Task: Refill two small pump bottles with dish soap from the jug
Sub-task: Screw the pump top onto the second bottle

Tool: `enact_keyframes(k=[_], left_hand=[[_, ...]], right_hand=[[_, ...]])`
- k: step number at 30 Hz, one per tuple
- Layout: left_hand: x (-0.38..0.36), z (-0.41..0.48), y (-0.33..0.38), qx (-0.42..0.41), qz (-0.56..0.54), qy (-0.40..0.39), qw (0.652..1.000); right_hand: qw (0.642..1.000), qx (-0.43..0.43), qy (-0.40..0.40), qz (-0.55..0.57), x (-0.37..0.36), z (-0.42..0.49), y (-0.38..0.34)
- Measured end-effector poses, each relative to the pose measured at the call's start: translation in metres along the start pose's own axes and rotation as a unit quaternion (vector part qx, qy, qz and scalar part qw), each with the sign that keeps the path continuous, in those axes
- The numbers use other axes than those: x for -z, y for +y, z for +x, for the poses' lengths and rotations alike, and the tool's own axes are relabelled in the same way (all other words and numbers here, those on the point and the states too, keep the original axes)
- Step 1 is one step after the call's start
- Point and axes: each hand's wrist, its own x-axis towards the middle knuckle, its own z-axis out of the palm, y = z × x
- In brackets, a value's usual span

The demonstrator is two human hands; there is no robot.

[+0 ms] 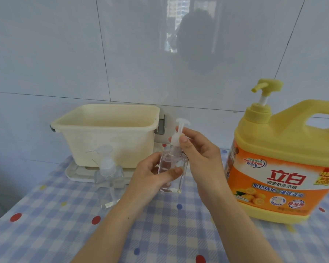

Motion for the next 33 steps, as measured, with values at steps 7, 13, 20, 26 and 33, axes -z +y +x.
enact_keyframes(k=[7, 13, 20, 26, 33], left_hand=[[0.0005, -0.0014, -0.0021, 0.021, -0.022, -0.015, 0.999], [0.0003, -0.0017, -0.0025, 0.023, -0.031, -0.024, 0.999], [0.0005, -0.0019, -0.0026, 0.01, -0.022, -0.014, 1.0], [0.0016, -0.0017, -0.0048, 0.0, -0.005, -0.011, 1.0], [0.0001, -0.0052, -0.0024, -0.002, -0.006, -0.026, 1.0]], right_hand=[[0.999, -0.023, -0.025, 0.016, 0.0046, -0.0023, 0.0], [0.999, -0.012, -0.038, 0.01, 0.0094, -0.0042, -0.0023], [0.999, -0.009, -0.041, 0.003, 0.0085, -0.0058, -0.0034], [1.0, -0.003, -0.025, -0.019, 0.0091, -0.0053, -0.0019], [0.998, 0.005, -0.005, -0.064, 0.0089, -0.0063, -0.001]])
